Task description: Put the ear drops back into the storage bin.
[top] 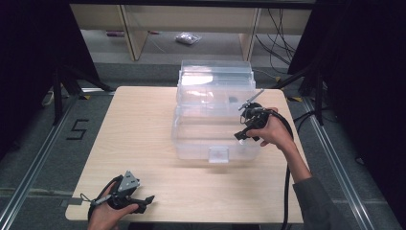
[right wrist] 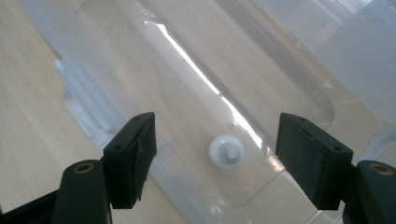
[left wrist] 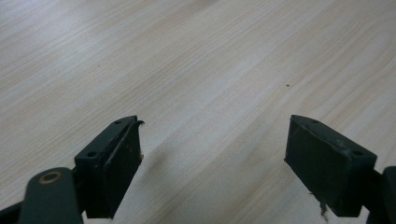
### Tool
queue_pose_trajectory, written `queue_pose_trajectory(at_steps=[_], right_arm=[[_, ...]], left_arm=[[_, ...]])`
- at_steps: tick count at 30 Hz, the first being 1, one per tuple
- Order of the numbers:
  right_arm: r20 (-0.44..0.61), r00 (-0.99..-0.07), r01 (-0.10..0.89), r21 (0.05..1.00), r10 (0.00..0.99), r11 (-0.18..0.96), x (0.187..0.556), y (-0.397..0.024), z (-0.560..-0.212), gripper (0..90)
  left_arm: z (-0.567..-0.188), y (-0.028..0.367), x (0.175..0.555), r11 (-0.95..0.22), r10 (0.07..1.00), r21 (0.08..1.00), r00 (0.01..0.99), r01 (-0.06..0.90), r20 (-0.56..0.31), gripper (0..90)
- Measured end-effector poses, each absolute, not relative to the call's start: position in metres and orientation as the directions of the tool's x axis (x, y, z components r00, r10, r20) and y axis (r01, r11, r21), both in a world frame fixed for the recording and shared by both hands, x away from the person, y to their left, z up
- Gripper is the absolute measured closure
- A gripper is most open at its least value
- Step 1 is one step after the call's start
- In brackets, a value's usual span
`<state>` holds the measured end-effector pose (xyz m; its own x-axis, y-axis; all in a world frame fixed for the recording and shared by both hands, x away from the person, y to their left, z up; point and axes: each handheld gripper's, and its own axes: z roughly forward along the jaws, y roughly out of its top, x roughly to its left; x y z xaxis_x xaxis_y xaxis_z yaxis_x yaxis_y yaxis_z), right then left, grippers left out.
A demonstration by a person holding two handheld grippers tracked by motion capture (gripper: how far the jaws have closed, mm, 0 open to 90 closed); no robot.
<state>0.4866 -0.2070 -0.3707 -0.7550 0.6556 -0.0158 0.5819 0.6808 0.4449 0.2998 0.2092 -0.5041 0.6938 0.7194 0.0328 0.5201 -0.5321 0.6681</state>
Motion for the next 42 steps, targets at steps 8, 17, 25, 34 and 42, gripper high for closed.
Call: queue_pose_trajectory(at_steps=[8, 17, 25, 34, 42], right_arm=[[-0.003, -0.757, 0.564, 0.503, 0.653, 0.655, 0.466, -0.216, -0.362, 29.4], [0.033, -0.748, 0.573, 0.538, 0.663, 0.619, 0.453, -0.224, -0.363, 28.3], [0.043, -0.754, 0.559, 0.567, 0.656, 0.605, 0.445, -0.226, -0.366, 27.6], [0.057, -0.757, 0.547, 0.599, 0.651, 0.585, 0.434, -0.227, -0.369, 27.1], [0.074, -0.754, 0.557, 0.598, 0.652, 0.576, 0.416, -0.230, -0.365, 27.1]], left_arm=[[-0.504, 0.209, 0.300, -0.536, 0.718, 0.666, 0.695, 0.519, 0.037, 17.8], [-0.504, 0.209, 0.300, -0.530, 0.723, 0.668, 0.690, 0.521, 0.035, 17.8], [-0.505, 0.209, 0.300, -0.534, 0.720, 0.666, 0.693, 0.521, 0.036, 17.8], [-0.504, 0.209, 0.300, -0.528, 0.723, 0.670, 0.691, 0.522, 0.032, 17.8], [-0.505, 0.209, 0.300, -0.533, 0.721, 0.666, 0.692, 0.522, 0.035, 17.8]])
